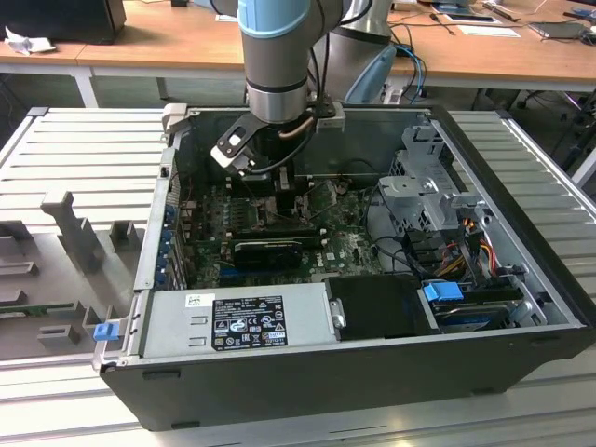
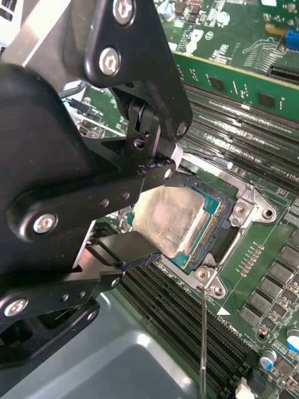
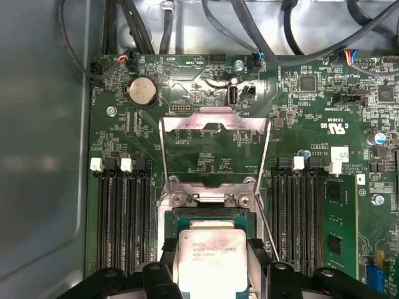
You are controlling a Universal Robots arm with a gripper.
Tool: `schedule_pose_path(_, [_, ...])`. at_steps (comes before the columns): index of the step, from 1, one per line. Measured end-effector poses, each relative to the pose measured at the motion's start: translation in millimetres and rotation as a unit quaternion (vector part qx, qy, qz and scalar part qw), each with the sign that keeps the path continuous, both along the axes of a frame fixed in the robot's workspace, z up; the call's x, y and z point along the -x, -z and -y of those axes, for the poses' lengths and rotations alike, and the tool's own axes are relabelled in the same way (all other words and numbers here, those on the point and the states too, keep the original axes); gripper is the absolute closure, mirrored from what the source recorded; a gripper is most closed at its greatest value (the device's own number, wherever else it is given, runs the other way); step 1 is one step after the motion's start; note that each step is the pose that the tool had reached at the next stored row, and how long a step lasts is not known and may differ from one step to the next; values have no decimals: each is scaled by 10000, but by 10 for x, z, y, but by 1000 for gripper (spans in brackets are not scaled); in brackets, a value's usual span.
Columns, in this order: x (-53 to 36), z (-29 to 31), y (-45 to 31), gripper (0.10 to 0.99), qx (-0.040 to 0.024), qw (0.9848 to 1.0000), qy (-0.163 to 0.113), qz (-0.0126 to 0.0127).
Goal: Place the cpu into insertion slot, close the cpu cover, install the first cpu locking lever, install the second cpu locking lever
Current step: 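Place the cpu into insertion slot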
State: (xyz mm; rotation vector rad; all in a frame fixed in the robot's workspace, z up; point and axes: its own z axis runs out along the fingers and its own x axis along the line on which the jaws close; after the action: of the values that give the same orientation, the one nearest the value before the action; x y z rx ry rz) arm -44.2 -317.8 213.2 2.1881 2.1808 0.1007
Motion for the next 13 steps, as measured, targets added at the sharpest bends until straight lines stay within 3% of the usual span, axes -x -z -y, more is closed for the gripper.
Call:
schedule_pose_path(6, [0, -8, 46, 561, 0, 9999, 160, 0])
schedule_pose_path(13, [0, -8, 100, 561, 0, 10000, 66, 0])
